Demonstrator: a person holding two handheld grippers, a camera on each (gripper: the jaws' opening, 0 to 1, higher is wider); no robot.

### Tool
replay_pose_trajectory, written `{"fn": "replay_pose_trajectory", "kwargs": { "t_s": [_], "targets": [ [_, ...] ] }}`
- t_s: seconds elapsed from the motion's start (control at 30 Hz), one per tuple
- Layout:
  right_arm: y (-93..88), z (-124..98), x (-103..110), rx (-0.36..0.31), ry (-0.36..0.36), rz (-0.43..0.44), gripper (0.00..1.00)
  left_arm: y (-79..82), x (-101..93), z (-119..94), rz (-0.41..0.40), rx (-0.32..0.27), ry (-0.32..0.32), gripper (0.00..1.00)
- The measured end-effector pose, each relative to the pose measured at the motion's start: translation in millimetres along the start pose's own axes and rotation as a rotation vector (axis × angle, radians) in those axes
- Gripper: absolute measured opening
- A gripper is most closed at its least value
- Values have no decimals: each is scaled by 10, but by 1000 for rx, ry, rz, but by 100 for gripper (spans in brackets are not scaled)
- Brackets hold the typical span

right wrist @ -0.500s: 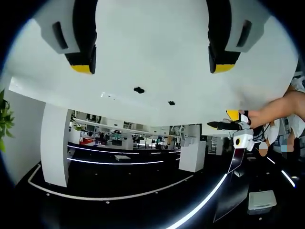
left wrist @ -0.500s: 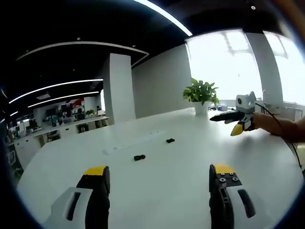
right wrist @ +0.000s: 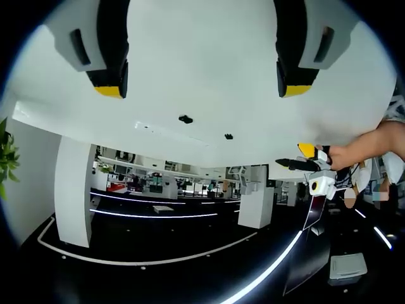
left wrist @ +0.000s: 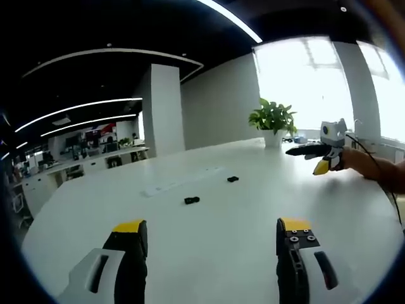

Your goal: Snap the two parts of the plastic buckle together until the buckle closes and remains connected.

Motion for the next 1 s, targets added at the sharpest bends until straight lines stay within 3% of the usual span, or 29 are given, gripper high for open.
{"fn": "replay_pose_trajectory", "kwargs": {
  "t_s": [0.23,0.33,0.5,0.67,0.8,0.87,1.0],
  "targets": [
    [8,-6,7,0,-2,-3,98,7,-38,-8,33,0,-1,82],
    [-1,-17,-8,10,-13,-10,96,71,35,-9,23,-50,55,90],
    [13,-13,-50,-3,-32,18,95,94,70,-15,2,-66,51,91],
    [47,-15,-74,-17,-43,12,95,39,19,12,-44,-49,-16,94],
    [88,-24,-105,-35,-58,32,99,130,1,15,-91,-80,-58,96],
    [103,-27,-90,-44,-55,55,100,130,20,23,-143,-47,-74,97],
    [79,-9,-88,-19,-58,62,100,171,85,34,-82,-51,-48,99]
  ]
}}
Point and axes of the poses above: the point that each gripper's makers call its tool centre point, and the gripper's own axes: z roughly forward along the fingers, x roughly to its left, y roughly out of its top, the point moved 4 cm from there along -z, roughly backward along the fingers, and after that the axes turned 15 degrees about -z, right-handed, at the moved point
